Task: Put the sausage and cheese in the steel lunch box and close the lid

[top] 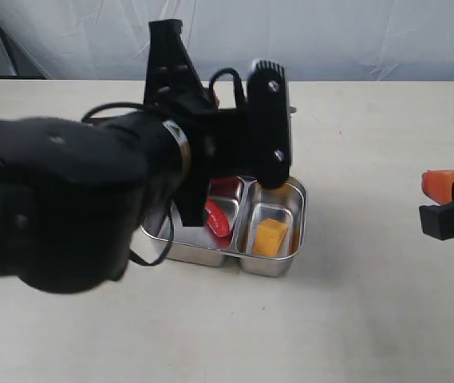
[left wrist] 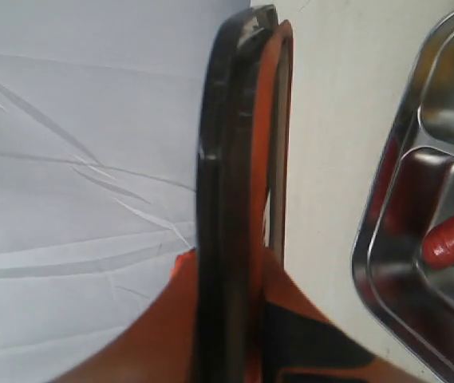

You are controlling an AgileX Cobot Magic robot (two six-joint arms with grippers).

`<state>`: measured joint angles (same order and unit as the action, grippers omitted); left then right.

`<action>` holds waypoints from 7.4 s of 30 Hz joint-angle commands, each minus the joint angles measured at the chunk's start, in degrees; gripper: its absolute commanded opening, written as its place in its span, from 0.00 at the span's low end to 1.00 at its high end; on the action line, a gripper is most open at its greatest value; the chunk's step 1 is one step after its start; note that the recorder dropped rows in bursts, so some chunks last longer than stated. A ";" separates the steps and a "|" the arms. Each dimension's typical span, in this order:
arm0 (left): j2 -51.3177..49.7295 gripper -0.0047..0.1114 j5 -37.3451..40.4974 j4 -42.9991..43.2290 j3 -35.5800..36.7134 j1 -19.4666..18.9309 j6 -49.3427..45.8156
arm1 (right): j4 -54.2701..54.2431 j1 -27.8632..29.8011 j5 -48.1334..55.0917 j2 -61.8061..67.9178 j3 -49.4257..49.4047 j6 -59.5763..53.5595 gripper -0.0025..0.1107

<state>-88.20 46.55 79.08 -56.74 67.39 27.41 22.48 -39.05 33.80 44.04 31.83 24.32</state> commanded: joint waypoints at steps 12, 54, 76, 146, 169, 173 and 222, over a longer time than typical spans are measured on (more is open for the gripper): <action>-10.16 0.04 8.02 6.10 -0.25 9.71 14.13 | 14.51 -0.03 7.20 -3.15 -0.05 18.00 0.39; -20.76 0.53 7.84 0.87 -0.25 9.71 15.24 | 17.85 -0.03 9.52 -6.57 -0.05 21.91 0.39; -19.20 0.58 10.66 -11.67 -0.25 9.80 6.40 | 17.85 -0.03 9.52 -6.57 -0.05 22.15 0.39; 15.40 0.04 9.78 -75.20 -0.25 -31.44 -22.41 | -48.91 -0.03 18.25 44.38 16.62 -32.45 0.02; 15.40 0.04 9.27 -74.12 -0.25 -32.48 -23.36 | -48.10 1.28 6.68 49.05 16.62 -32.09 0.02; 15.40 0.04 9.27 -74.12 -0.25 -32.48 -23.36 | -47.26 1.88 6.46 48.74 16.62 -31.84 0.02; -6.87 0.04 -17.49 -87.53 -2.21 -32.48 -38.61 | -41.14 1.88 0.69 51.62 27.30 -24.32 0.02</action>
<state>-92.35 29.97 -7.04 -58.56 34.92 -10.34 -18.49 -37.34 35.06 93.97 58.88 0.00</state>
